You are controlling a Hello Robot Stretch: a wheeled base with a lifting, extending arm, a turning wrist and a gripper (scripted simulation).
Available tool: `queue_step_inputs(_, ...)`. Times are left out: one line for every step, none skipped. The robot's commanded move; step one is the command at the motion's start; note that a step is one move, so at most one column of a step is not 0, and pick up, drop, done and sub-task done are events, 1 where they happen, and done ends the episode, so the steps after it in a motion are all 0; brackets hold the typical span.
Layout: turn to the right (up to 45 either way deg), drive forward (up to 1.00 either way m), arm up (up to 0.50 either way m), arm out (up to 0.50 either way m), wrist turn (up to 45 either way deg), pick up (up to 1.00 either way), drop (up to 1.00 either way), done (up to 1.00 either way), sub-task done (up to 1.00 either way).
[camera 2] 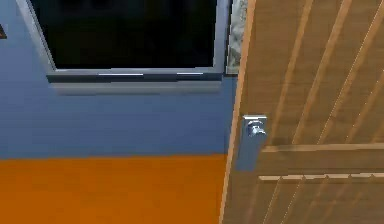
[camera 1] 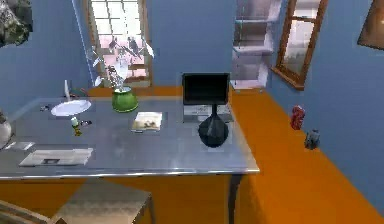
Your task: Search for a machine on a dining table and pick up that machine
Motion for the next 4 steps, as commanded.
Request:
queue_step_inputs(45.0, 0.00, 0.00, 0.00, 0.0, 0.00, 0.00, 0.00, 0.00)
queue_step_inputs(0.0, 0.80, 0.00, 0.00, 0.0, 0.00, 0.00, 0.00, 0.00)
queue_step_inputs(42.0, 0.00, 0.00, 0.00, 0.0, 0.00, 0.00, 0.00, 0.00)
queue_step_inputs(0.0, 0.05, 0.00, 0.00, 0.0, 0.00, 0.00, 0.00, 0.00)
